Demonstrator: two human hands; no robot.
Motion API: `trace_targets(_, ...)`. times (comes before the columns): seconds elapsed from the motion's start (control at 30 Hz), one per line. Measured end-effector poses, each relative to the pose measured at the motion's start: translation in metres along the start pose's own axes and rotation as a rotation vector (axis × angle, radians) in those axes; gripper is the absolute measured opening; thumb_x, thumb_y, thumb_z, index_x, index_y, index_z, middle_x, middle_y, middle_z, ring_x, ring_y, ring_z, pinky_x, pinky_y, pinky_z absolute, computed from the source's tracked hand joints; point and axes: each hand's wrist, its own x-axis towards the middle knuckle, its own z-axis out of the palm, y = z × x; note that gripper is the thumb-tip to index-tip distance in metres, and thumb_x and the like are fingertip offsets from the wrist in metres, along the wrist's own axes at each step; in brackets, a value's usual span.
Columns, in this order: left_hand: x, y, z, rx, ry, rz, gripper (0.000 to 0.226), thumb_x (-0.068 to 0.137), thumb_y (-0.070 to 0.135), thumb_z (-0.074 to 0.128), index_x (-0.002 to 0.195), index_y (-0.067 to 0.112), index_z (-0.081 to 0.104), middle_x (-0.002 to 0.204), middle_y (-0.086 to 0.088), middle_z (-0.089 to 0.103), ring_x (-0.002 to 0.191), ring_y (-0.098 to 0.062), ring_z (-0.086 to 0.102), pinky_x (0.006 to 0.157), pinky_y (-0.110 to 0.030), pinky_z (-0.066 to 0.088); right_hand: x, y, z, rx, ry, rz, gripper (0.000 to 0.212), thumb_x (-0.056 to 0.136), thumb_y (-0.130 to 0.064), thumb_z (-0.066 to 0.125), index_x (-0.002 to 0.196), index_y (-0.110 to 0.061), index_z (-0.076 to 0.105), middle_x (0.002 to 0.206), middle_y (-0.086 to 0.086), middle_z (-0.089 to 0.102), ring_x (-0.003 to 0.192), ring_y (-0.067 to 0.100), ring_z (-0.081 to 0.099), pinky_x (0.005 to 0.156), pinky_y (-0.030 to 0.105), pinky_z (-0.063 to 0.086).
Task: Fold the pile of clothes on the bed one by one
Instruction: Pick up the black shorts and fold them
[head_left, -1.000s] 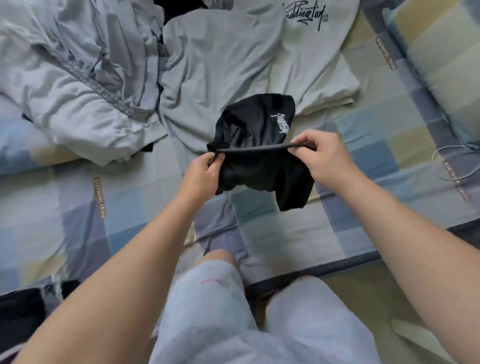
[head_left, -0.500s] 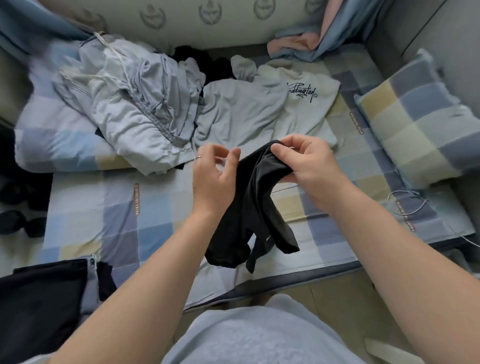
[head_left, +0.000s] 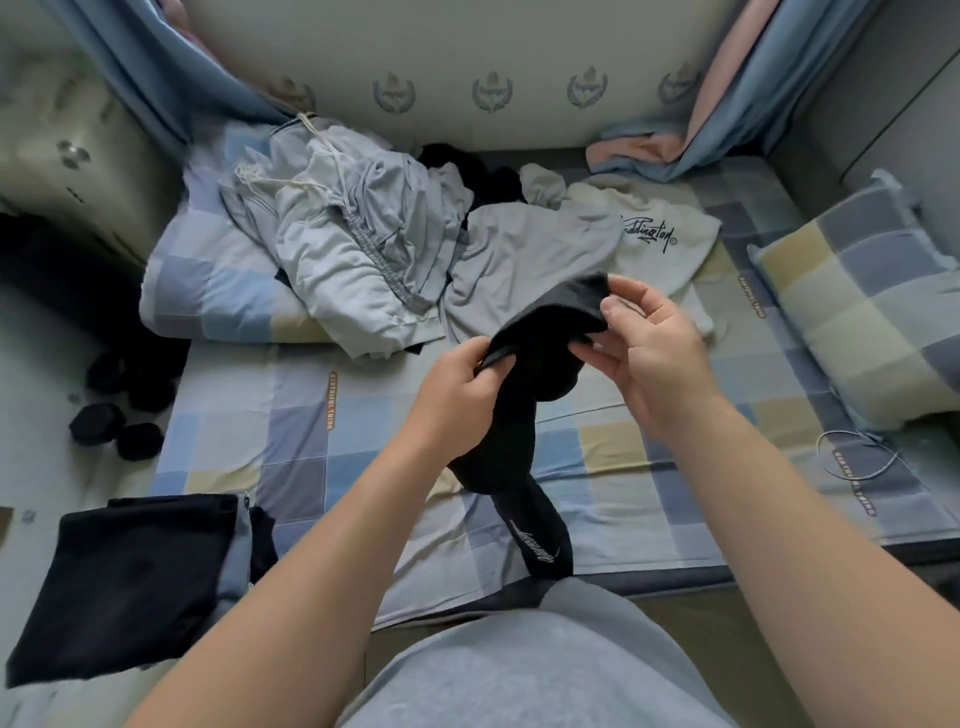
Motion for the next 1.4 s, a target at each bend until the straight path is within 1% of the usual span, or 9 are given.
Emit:
trace_targets(0.17,-0.005,0.033,0.003,-0.326,0.099,-0.122,0.018,0.099,0.016,0.052,0.098,0.015,0.070,0.087,-0.005,0.071,0.082,-0.018,0.065,0.069,-0.035,0.053,-0.031,0.039,-0.017,-0.280,-0.257,0.044,0.030,0.095,-0.008,0.065,0.121,-0.022,0.060,0.118,-0.005,0.071,0.107,0.004,0.068,0.089,0.027,0.057)
trace_targets(0.37,-0.003,0.104,0.040,-0.770,-0.022,-0.353,0.037,0.103,0.009,0.040,0.133,-0.009,0.050,0.109,-0.023,0.060,0.069,-0.029,0.071,0.058,-0.037,0.060,-0.034,0.064,-0.039,-0.505,-0.447,0.050,0.042,0.086,-0.015,0.078,0.123,-0.019,0.059,0.111,-0.009,0.070,0.101,-0.009,0.061,0.081,0.007,0.045)
trace_targets(0.47,0.005,0.129,0.054,-0.888,-0.024,-0.350,0.035,0.104,0.012,0.038,0.131,-0.005,0.054,0.103,-0.019,0.064,0.070,-0.024,0.070,0.065,-0.033,0.062,-0.018,0.057,-0.048,-0.543,-0.349,0.089,0.009,0.091,-0.022,0.073,0.096,-0.016,0.069,0.085,0.002,0.071,0.082,0.014,0.066,0.071,0.022,0.048)
trace_targets(0.6,0.025,0.140,0.066,-0.961,0.176,-0.316,0.025,0.106,0.014,0.038,0.113,0.006,0.059,0.069,-0.006,0.071,0.069,-0.020,0.071,0.064,-0.033,0.062,-0.005,0.040,-0.092,-0.630,-0.382,0.080,0.017,0.096,-0.024,0.065,0.097,-0.009,0.071,0.092,0.018,0.071,0.087,0.029,0.068,0.079,0.041,0.055)
trace_targets(0.73,0.040,0.124,0.083,-0.890,0.295,-0.360,0.024,0.107,0.018,0.040,0.113,0.007,0.061,0.106,-0.013,0.073,0.096,-0.024,0.073,0.079,-0.038,0.060,-0.001,0.012,-0.134,-0.508,-0.409,0.039,0.026,0.094,-0.027,0.066,0.103,-0.003,0.069,0.103,0.028,0.068,0.097,0.040,0.069,0.082,0.052,0.056)
trace_targets(0.83,0.038,0.113,0.111,-0.729,0.216,-0.383,0.025,0.105,0.029,0.048,0.122,0.013,0.059,0.123,-0.007,0.069,0.109,-0.023,0.067,0.084,-0.037,0.055,0.007,-0.009,-0.156,-0.411,-0.391,0.017,0.010,0.099,-0.012,0.062,0.097,-0.005,0.069,0.090,0.014,0.075,0.087,0.028,0.074,0.075,0.041,0.060)
trace_targets(1.1,0.008,0.099,0.183,-0.261,-0.119,-0.217,0.058,0.060,0.059,0.080,0.097,0.019,0.062,0.093,0.004,0.070,0.085,-0.012,0.069,0.077,-0.030,0.056,0.018,-0.061,-0.180,-0.172,-0.260,-0.018,0.018,0.103,-0.012,0.053,0.101,-0.003,0.069,0.095,0.020,0.075,0.091,0.033,0.074,0.074,0.042,0.063)
trace_targets(1.27,0.016,0.092,0.207,-0.048,-0.126,-0.027,0.026,0.085,0.037,0.071,0.105,0.022,0.066,0.095,0.005,0.072,0.092,-0.014,0.068,0.091,-0.049,0.055,0.025,-0.080,-0.189,-0.037,-0.225,-0.008,0.018,0.104,-0.012,0.050,0.104,-0.003,0.065,0.090,0.013,0.077,0.092,0.030,0.075,0.079,0.043,0.062)
trace_targets(1.4,0.025,0.094,0.201,-0.027,-0.047,0.033,0.029,0.088,0.043,0.060,0.082,0.016,0.050,0.067,0.000,0.045,0.063,-0.020,0.043,0.064,-0.043,0.034,0.033,-0.086,-0.201,-0.016,-0.179,0.002,0.018,0.106,-0.015,0.047,0.110,-0.010,0.064,0.097,0.007,0.077,0.098,0.024,0.074,0.081,0.036,0.062)
